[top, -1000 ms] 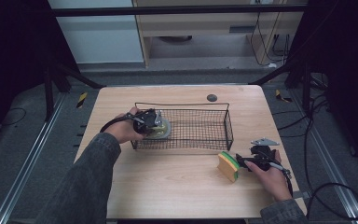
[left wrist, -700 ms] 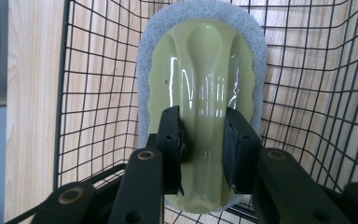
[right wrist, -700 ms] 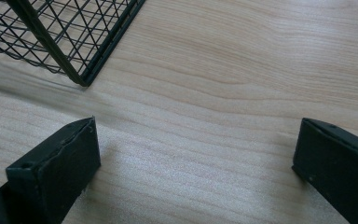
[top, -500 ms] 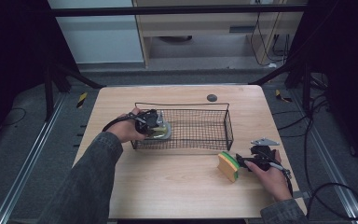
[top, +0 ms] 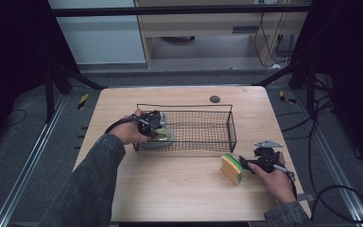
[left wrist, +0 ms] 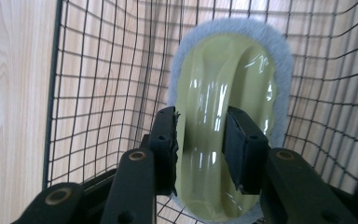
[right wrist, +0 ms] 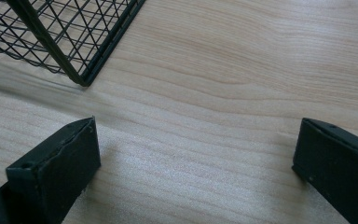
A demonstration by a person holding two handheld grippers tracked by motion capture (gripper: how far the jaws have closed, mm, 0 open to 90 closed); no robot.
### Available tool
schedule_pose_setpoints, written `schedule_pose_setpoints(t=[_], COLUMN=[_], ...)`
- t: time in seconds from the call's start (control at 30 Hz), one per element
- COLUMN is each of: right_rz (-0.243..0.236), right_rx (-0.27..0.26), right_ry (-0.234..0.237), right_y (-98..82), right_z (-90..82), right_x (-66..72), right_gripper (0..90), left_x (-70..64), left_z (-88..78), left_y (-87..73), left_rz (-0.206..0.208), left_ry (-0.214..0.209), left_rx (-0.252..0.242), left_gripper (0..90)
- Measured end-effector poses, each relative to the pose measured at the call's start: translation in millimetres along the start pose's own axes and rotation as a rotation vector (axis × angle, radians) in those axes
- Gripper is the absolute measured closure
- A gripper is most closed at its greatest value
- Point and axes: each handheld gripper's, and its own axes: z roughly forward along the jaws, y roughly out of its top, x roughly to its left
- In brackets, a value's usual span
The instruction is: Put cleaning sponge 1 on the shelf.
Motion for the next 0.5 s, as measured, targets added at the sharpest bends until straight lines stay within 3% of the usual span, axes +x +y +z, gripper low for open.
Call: schedule_pose_setpoints(t=[0.3,0.5], right_rz=[0.002,0.004], right_rx=[-0.001,0.000], right_ry=[0.000,0.000], right_y=[0.0,0.1], right_z=[0.0,0.1], right_x=[0.1,0.3], right_gripper=[0.7,0.7], left_x=[-1.2,-1.4], left_z=[-15.6,-24.5], left_y=[1.8,3.5], left_rz=[-0.024,-0.048], left_ry=[0.024,0.058], left_rx=[-0.064,-0.086], left_gripper=[56.0,43.2])
